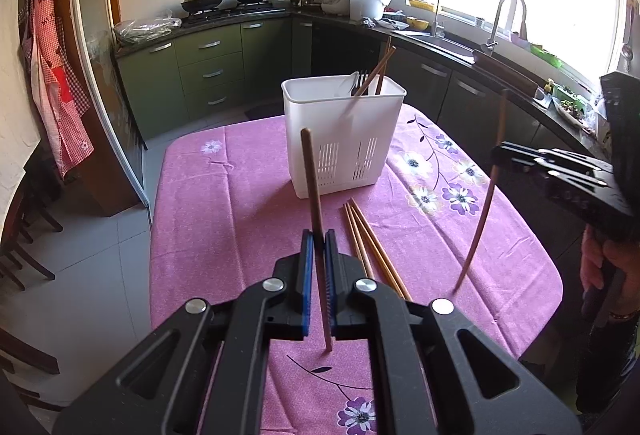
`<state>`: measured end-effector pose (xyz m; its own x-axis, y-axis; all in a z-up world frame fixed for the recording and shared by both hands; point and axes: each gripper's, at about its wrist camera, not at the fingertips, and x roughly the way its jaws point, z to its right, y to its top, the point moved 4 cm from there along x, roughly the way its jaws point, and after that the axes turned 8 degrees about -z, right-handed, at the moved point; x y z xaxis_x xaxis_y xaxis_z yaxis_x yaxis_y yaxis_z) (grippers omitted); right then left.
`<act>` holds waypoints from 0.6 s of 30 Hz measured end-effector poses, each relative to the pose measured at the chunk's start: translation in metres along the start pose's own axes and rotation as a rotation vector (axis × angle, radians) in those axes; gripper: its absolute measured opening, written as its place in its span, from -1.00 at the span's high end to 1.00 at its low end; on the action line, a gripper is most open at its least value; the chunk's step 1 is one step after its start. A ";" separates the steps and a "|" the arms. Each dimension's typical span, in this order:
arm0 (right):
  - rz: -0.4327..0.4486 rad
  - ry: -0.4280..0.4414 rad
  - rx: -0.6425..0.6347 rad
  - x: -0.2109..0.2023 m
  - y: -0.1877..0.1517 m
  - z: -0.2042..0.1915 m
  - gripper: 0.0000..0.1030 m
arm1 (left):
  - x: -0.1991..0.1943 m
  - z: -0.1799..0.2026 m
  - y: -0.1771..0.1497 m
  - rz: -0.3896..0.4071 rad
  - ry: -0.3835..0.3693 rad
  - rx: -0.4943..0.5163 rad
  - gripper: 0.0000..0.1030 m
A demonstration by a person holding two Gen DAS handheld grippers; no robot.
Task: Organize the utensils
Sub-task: 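Lift the chopstick upright with the left gripper while the right gripper grasps another chopstick, then lower both held chopsticks into the white holder and open both grippers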
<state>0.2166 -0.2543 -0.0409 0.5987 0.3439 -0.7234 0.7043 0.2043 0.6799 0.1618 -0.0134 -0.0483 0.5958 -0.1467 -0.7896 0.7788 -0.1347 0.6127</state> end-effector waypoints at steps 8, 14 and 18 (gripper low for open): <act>0.056 0.000 0.006 -0.025 -0.014 0.002 0.87 | 0.001 0.006 0.000 -0.009 0.000 0.014 0.88; 0.051 0.010 0.002 -0.025 -0.016 0.000 0.87 | 0.002 0.003 0.000 -0.011 -0.005 0.002 0.88; 0.049 0.026 -0.003 -0.024 -0.017 -0.003 0.87 | 0.002 0.003 0.000 -0.011 -0.010 0.002 0.89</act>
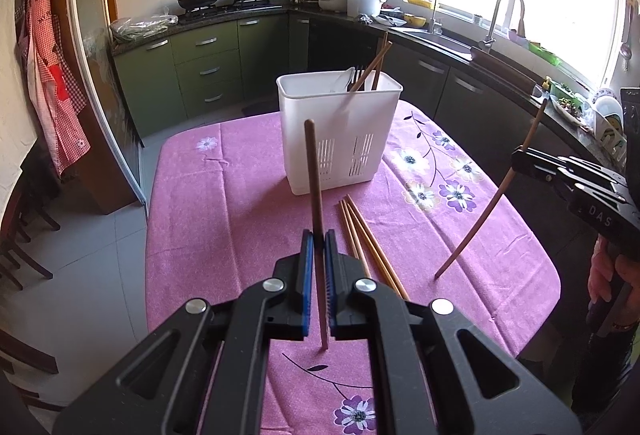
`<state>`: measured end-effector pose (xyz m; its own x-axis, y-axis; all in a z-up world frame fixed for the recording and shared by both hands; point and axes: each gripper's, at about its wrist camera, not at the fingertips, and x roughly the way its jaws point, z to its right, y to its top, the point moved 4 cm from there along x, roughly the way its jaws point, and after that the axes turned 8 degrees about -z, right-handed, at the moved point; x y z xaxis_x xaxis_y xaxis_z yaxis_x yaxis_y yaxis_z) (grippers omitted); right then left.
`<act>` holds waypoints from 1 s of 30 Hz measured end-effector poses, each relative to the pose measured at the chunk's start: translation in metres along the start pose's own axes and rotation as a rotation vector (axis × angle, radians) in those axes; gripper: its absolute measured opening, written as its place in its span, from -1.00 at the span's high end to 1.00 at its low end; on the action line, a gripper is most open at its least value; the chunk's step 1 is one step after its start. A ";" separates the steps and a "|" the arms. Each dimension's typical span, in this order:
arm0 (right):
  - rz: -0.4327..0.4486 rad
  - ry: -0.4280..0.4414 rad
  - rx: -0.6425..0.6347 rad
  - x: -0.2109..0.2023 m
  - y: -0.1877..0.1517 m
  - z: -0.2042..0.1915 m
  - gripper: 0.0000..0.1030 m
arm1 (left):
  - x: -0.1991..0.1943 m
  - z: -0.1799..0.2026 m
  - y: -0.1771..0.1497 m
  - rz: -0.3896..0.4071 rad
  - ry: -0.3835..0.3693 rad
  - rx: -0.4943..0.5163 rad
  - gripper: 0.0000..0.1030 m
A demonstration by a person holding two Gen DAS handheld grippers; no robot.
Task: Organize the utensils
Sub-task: 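Lower both held chopsticks into the white holder and open both grippers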
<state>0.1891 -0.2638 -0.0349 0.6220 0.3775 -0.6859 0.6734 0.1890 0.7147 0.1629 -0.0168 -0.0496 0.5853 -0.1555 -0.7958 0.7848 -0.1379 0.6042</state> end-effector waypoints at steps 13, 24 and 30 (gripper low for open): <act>-0.004 0.010 -0.007 -0.001 -0.002 -0.001 0.87 | -0.031 0.006 0.035 0.070 -0.002 0.029 0.89; 0.001 0.022 -0.004 -0.001 -0.003 0.006 0.87 | -0.078 0.009 0.143 0.197 0.026 0.057 0.89; 0.005 0.026 -0.001 0.000 -0.003 0.011 0.87 | -0.081 0.015 0.189 0.245 0.053 0.062 0.89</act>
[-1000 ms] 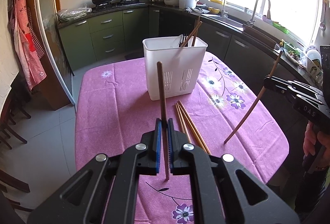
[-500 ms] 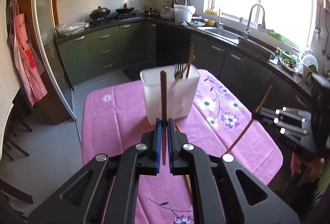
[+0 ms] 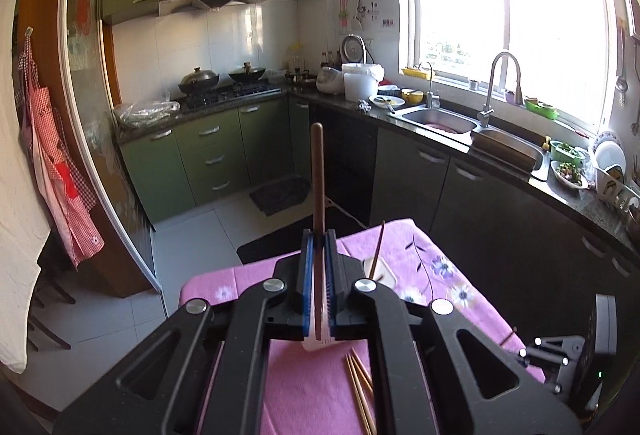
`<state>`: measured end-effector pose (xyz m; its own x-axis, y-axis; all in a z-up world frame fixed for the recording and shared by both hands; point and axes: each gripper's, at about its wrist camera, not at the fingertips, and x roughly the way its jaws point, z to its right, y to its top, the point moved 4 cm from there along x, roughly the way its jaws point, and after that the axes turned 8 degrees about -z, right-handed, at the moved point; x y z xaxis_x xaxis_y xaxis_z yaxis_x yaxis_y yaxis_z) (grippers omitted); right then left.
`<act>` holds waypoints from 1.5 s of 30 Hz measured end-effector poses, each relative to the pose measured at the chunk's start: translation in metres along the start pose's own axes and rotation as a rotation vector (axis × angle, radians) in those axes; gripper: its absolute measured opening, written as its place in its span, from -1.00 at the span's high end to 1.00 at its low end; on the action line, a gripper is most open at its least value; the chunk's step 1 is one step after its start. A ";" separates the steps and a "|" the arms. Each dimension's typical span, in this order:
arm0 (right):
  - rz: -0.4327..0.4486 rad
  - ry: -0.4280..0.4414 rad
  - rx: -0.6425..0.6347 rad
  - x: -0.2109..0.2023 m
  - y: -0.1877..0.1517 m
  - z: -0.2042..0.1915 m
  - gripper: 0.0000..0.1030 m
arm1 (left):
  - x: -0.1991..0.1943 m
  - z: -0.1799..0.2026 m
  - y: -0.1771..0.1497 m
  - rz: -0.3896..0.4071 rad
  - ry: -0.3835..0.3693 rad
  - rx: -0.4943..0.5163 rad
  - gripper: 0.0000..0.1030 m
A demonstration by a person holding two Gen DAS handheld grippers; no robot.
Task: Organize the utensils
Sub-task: 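Lower both held chopsticks into the white holder and open both grippers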
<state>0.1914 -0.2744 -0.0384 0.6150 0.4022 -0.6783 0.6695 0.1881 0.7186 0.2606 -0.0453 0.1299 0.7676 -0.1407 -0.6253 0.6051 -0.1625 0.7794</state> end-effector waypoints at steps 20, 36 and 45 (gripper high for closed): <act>0.005 0.024 -0.012 -0.005 0.020 0.001 0.87 | 0.125 -0.013 -0.036 -0.210 -0.020 -0.050 0.85; 0.271 -0.007 0.009 -0.034 0.194 0.001 0.87 | 0.045 -0.030 -0.121 -0.142 -0.038 -0.064 0.49; 0.157 -0.003 0.036 0.037 0.206 0.007 0.87 | 0.025 -0.049 -0.189 -0.181 -0.007 -0.122 0.30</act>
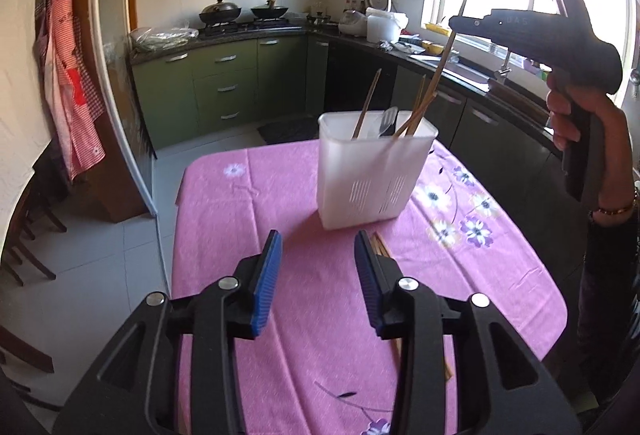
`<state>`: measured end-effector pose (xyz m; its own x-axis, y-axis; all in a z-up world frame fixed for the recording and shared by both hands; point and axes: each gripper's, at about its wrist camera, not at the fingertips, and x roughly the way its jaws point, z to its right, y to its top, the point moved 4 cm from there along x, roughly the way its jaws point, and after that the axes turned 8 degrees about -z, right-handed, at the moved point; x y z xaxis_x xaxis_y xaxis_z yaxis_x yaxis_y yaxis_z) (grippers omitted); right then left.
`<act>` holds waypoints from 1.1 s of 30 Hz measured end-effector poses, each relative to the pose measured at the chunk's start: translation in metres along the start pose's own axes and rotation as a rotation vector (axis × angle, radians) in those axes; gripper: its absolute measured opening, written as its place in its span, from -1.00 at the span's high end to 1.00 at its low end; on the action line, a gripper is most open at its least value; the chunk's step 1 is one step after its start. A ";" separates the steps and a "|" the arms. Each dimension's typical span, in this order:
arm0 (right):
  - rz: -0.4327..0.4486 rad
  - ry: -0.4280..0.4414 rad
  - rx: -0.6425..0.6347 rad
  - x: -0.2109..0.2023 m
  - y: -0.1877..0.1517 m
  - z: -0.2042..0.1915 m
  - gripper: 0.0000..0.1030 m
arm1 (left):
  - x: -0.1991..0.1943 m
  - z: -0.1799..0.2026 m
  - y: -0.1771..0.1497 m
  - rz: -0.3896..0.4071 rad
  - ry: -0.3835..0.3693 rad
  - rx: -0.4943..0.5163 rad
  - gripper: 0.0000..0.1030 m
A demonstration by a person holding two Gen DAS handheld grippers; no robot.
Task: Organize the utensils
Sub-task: 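Lower both held chopsticks into the white holder and open both grippers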
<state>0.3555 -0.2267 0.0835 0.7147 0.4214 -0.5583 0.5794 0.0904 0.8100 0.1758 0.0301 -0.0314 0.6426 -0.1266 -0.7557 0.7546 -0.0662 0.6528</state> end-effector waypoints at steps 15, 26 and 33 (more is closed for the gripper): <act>-0.098 -0.023 -0.018 0.035 -0.038 0.009 0.75 | 0.018 0.012 -0.023 -0.062 -0.033 -0.018 0.29; -0.016 -0.013 -0.053 -0.060 -0.089 0.017 0.45 | 0.032 0.017 -0.030 -0.095 -0.040 -0.017 0.19; -0.205 -0.119 -0.042 -0.043 -0.196 0.032 0.44 | 0.077 0.023 -0.039 -0.225 -0.062 -0.036 0.19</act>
<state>0.2241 -0.2916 -0.0568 0.6267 0.2813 -0.7267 0.7017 0.2019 0.6832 0.1934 0.0001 -0.1137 0.4490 -0.1737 -0.8765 0.8830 -0.0643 0.4650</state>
